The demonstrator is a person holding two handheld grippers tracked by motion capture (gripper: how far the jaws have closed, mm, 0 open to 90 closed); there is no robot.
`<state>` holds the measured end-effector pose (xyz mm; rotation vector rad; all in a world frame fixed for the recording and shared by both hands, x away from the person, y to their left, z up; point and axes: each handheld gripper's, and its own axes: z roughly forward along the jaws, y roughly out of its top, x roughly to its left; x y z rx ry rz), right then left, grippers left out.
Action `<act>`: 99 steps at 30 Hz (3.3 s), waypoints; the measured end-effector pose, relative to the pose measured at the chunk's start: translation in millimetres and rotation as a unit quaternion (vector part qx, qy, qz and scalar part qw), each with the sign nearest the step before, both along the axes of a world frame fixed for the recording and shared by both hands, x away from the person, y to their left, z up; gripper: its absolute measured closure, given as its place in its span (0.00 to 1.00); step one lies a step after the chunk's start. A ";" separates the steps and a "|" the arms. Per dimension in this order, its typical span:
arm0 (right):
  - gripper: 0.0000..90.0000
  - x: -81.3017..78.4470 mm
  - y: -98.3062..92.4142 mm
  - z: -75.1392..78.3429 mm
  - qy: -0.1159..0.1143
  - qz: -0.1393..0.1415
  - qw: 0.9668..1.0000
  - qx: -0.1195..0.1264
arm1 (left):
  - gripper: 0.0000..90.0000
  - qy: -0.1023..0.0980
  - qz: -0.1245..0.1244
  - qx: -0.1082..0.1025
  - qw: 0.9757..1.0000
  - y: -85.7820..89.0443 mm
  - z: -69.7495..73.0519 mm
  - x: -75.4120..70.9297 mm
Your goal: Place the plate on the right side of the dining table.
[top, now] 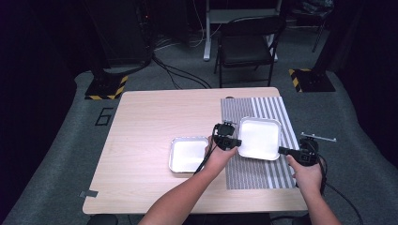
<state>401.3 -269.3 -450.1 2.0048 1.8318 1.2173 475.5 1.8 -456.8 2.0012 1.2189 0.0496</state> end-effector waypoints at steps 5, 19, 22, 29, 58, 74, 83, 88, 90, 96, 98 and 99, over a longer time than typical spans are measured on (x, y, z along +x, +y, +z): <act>0.98 3.6 -0.2 1.1 0.000 -0.001 1.000 -0.006 | 0.92 0.007 0.001 0.001 1.000 -1.5 -3.0 4.2; 0.98 11.5 -1.4 -5.5 0.008 0.000 1.000 -0.018 | 0.92 0.011 0.001 0.005 1.000 -5.1 -11.8 10.6; 0.98 14.0 -2.1 -6.7 0.008 0.003 1.000 -0.019 | 0.92 0.013 0.001 0.004 1.000 -5.6 -13.1 11.7; 0.98 15.1 -3.7 -10.6 0.011 0.001 1.000 -0.022 | 0.92 0.015 0.001 0.006 1.000 -8.3 -17.1 12.3; 0.99 34.6 -10.5 -31.1 0.038 -0.020 0.998 -0.034 | 0.88 0.025 -0.006 0.011 1.000 -17.9 -30.9 16.4; 0.99 39.1 -16.0 -34.0 0.042 -0.029 0.998 -0.038 | 0.85 0.030 -0.017 0.011 0.999 -22.5 -36.3 17.9; 0.99 43.3 -17.2 -37.5 0.045 -0.033 0.997 -0.045 | 0.85 0.034 -0.018 0.009 0.999 -24.3 -39.0 20.4; 0.99 46.0 -15.5 -38.9 0.045 -0.035 0.997 -0.050 | 0.85 0.038 -0.018 0.012 0.999 -24.1 -41.2 23.3; 0.99 47.4 -14.4 -39.7 0.045 -0.033 0.997 -0.059 | 0.85 0.039 -0.021 0.015 0.999 -24.0 -42.3 24.4; 0.99 50.4 -12.9 -41.2 0.048 -0.034 0.996 -0.061 | 0.85 0.043 -0.018 0.015 0.999 -23.7 -44.1 25.7; 0.99 50.9 -13.5 -42.4 0.048 -0.032 0.996 -0.065 | 0.85 0.043 -0.017 0.014 0.999 -24.3 -44.5 25.4; 0.99 51.0 -13.4 -42.7 0.049 -0.033 0.996 -0.065 | 0.85 0.043 -0.018 0.016 0.999 -24.6 -44.9 25.2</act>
